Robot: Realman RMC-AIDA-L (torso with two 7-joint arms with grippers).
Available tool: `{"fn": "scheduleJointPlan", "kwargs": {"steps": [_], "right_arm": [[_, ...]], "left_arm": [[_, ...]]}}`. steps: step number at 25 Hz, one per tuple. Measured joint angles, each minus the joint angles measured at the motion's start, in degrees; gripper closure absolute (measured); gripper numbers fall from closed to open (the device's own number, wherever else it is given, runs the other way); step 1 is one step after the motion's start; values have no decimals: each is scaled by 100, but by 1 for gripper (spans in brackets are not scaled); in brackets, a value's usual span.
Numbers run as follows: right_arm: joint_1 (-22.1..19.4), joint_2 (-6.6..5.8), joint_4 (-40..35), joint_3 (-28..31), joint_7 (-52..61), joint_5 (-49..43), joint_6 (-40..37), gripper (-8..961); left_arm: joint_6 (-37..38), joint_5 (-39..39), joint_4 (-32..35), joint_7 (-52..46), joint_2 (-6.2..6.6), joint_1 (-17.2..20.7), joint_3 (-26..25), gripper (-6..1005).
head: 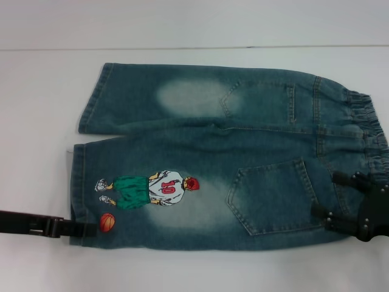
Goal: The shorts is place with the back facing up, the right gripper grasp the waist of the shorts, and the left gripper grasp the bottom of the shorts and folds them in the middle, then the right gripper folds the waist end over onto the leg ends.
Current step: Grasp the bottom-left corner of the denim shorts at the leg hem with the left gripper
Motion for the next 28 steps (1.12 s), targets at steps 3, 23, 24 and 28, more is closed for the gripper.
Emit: {"fn": "scheduleJointPlan", "kwargs": {"steps": [3, 23, 24, 28], "right_arm": [[-1, 0, 0, -3, 6, 0, -9, 7], [-3, 0, -21, 1, 2, 12, -9, 8], [-3, 0, -21, 1, 2, 11, -6, 8], [-4, 0, -21, 1, 0, 10, -1, 8]], "left_arm": [[67, 74, 80, -1, -21, -3, -8, 236], [260, 273, 102, -14, -19, -119, 52, 889], [260, 276, 100, -14, -21, -128, 57, 894], [258, 280, 147, -13, -30, -152, 88, 912]]}}
